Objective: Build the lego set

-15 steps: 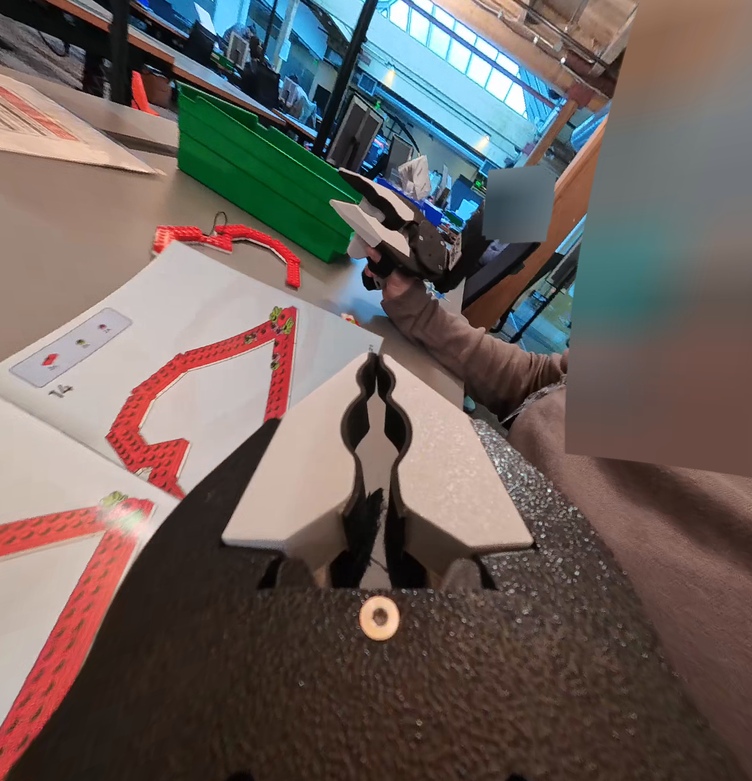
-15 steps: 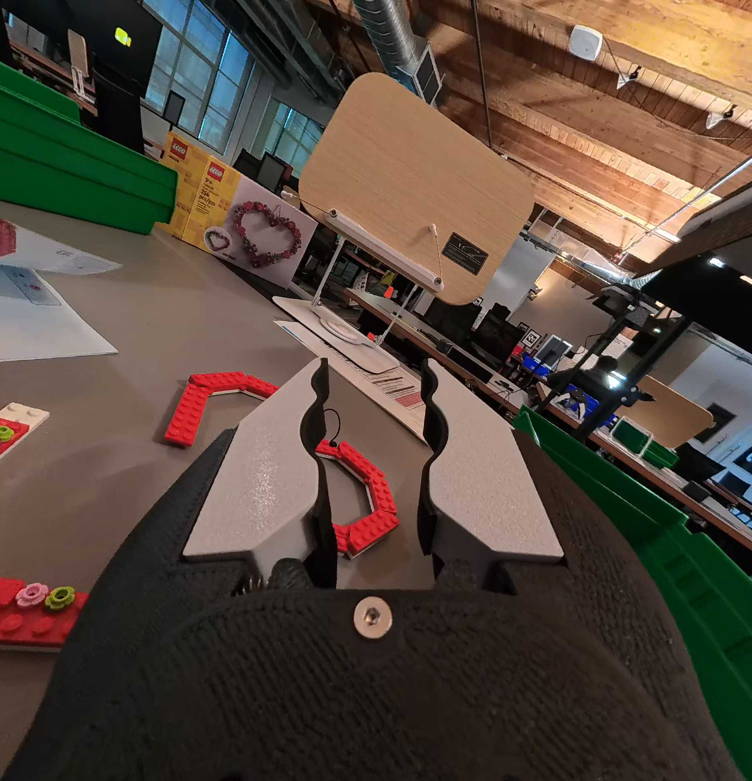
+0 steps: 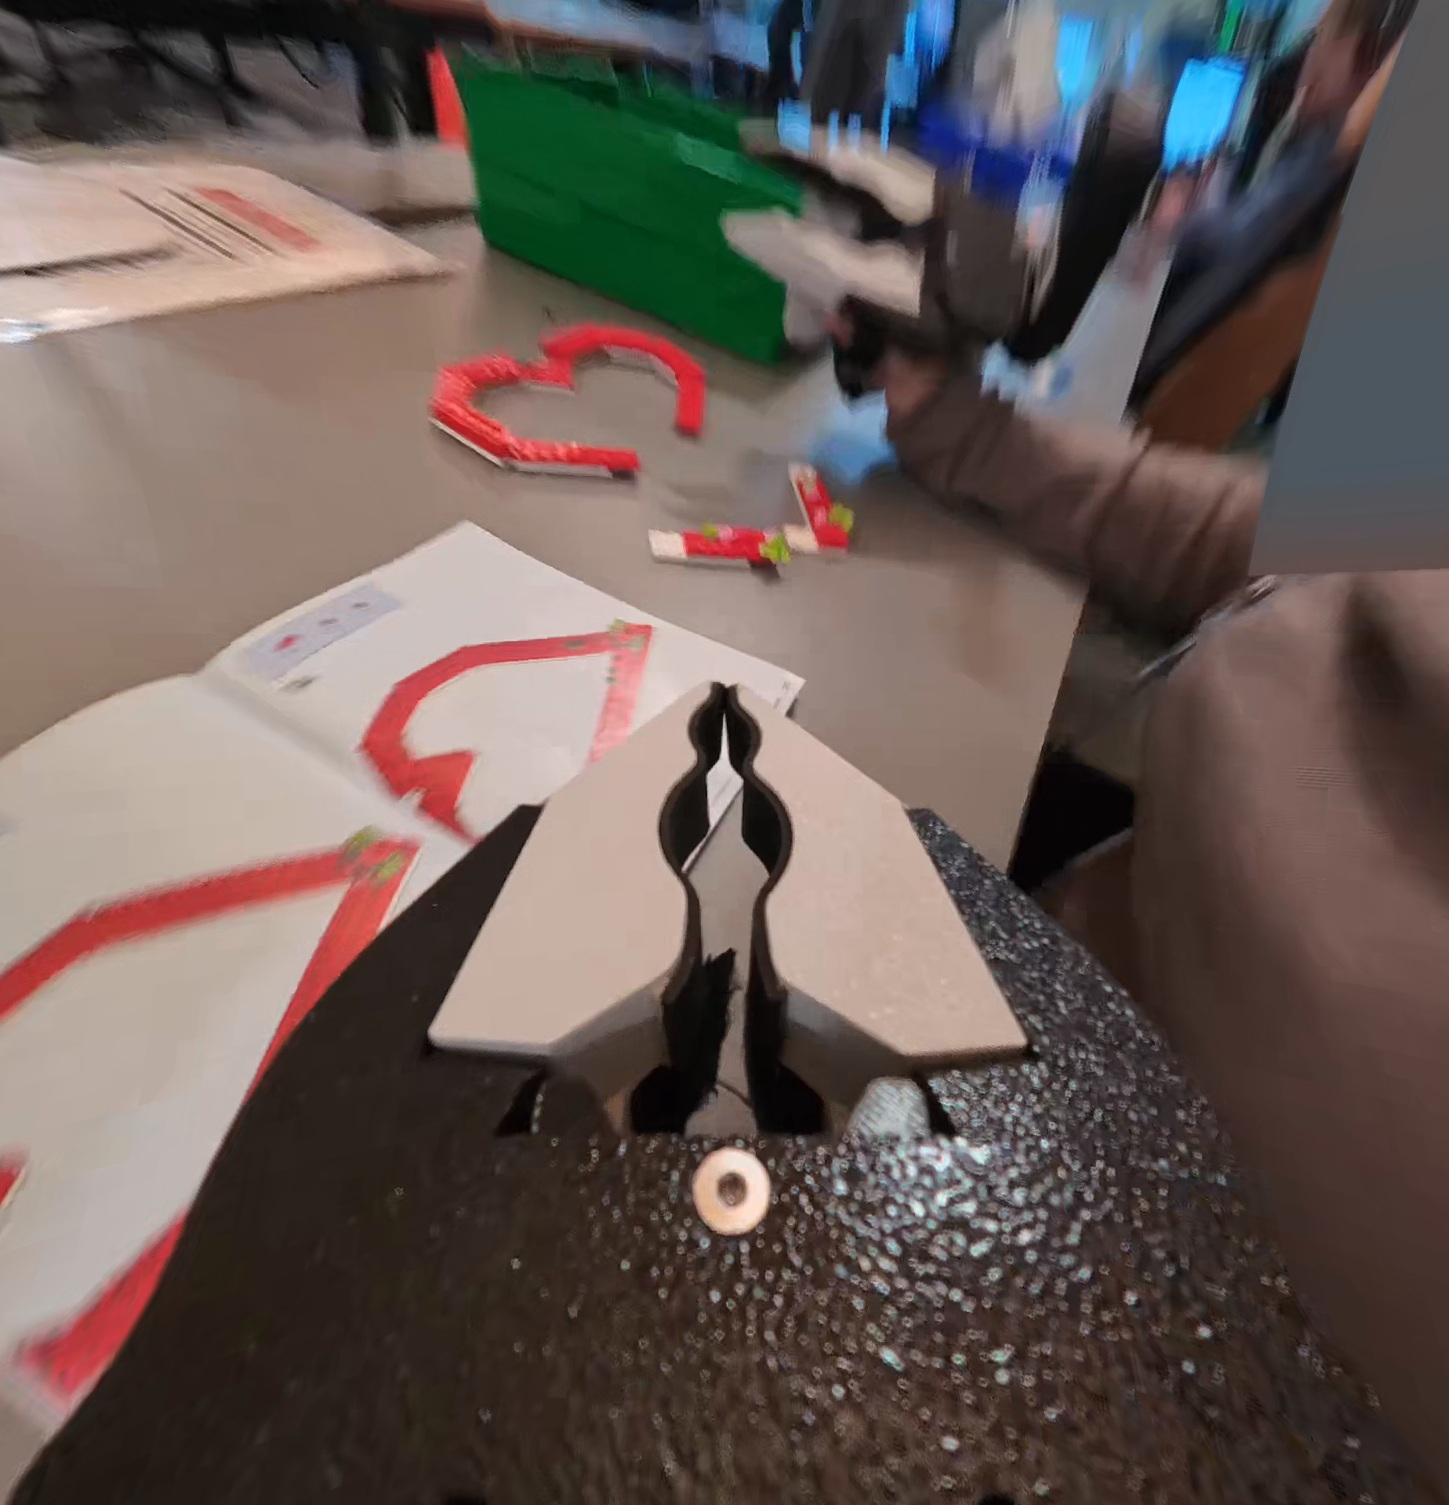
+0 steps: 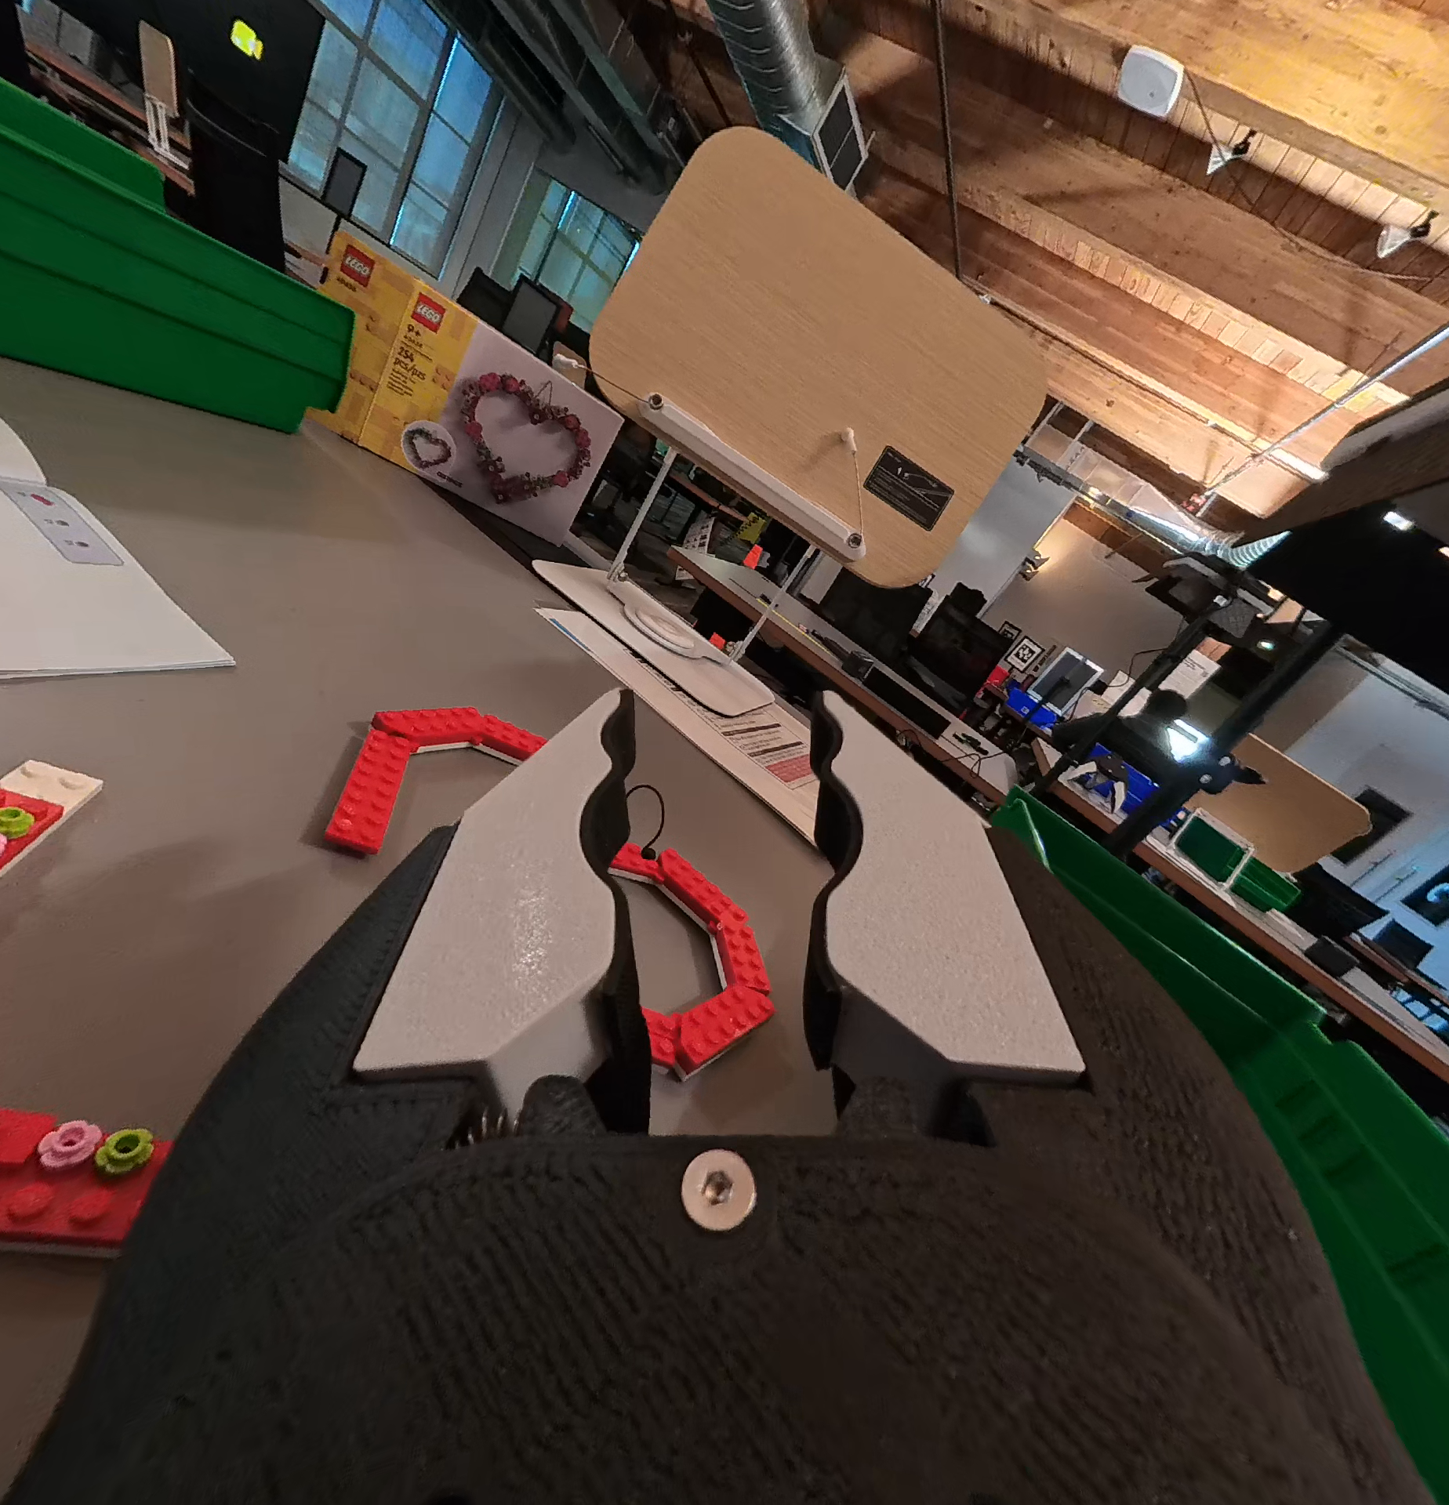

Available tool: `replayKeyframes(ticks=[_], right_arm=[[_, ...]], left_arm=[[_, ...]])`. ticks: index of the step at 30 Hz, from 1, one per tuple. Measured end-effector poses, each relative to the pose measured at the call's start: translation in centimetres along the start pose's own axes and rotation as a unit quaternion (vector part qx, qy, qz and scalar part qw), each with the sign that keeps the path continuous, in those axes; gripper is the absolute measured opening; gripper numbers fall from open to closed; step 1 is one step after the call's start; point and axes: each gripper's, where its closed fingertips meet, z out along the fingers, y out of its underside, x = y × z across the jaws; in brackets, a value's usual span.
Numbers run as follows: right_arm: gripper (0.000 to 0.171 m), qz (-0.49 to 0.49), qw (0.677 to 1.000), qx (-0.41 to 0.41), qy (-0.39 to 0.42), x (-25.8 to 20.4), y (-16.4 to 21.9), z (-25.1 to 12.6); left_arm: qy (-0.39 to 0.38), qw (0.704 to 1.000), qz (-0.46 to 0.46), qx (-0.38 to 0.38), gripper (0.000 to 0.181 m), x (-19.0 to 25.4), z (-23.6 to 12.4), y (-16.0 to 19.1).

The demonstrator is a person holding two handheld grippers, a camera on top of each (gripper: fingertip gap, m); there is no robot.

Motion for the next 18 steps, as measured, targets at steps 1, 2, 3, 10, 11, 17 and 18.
replayKeyframes(ticks=[1, 2, 3, 10, 11, 17, 18], right_arm=[[0.042, -0.001, 1.0, -0.002, 0.0, 0.0, 0.1, 0.0], [0.042, -0.002, 1.0, -0.002, 0.002, 0.1, 0.1, 0.0], [0.042, -0.002, 1.0, -0.001, 0.003, 0.1, 0.0, -0.1], [0.041, 0.001, 1.0, 0.002, 0.009, 0.4, 0.0, -0.2], [0.041, 0.0, 1.0, 0.002, 0.009, 0.4, 0.0, -0.2], [0.041, -0.001, 1.0, 0.004, 0.005, 0.3, -0.1, -0.1], [0.041, -0.001, 1.0, 0.004, 0.004, 0.3, -0.1, -0.1]], left_arm=[[-0.001, 0.999, 0.021, -0.024, 0.005, 0.4, 1.2, 0.4], [0.008, 0.998, 0.042, -0.042, 0.024, 1.0, 2.4, 0.7], [0.021, 0.997, 0.058, -0.056, 0.025, 1.6, 3.6, 0.9], [0.04, 0.977, 0.157, -0.137, 0.029, 2.8, 7.8, 3.1], [0.035, 0.972, 0.182, -0.143, 0.027, 2.7, 8.0, 3.3], [0.012, 0.952, 0.253, -0.171, 0.016, 2.4, 8.3, 4.4], [0.013, 0.953, 0.25, -0.168, 0.014, 2.4, 8.3, 4.3]])
